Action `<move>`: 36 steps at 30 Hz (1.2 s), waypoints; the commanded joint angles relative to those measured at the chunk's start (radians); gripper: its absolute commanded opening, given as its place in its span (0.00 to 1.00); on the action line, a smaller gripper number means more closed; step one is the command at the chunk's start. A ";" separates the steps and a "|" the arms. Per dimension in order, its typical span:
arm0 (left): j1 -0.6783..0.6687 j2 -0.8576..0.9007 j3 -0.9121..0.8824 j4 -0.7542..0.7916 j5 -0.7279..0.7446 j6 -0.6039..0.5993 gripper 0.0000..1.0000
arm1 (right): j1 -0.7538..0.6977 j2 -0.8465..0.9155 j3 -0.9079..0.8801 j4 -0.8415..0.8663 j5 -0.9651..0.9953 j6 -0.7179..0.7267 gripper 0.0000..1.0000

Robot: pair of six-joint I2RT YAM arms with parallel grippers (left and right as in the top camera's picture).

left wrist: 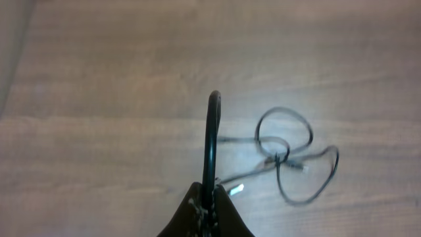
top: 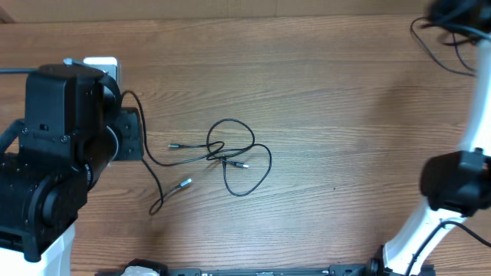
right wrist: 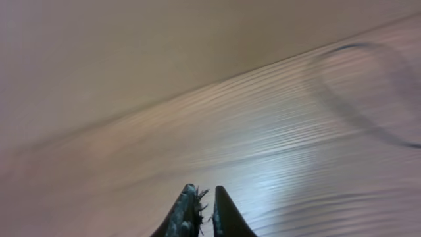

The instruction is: Untangle cables

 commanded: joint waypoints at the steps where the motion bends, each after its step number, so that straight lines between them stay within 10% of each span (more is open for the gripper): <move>1: -0.006 -0.004 0.006 0.074 -0.053 0.004 0.04 | 0.143 -0.016 0.006 -0.033 -0.035 0.003 0.10; 12: 0.192 0.012 0.006 0.352 -0.136 0.003 0.04 | 0.486 -0.016 0.006 -0.201 -0.035 0.030 0.25; 20: 0.370 0.079 0.006 0.391 -0.064 0.013 0.04 | 0.638 -0.016 0.002 -0.366 -0.034 0.016 0.54; 36: 0.377 0.123 0.006 0.417 0.011 0.027 0.04 | 0.961 -0.010 -0.389 -0.297 -0.035 -0.588 0.56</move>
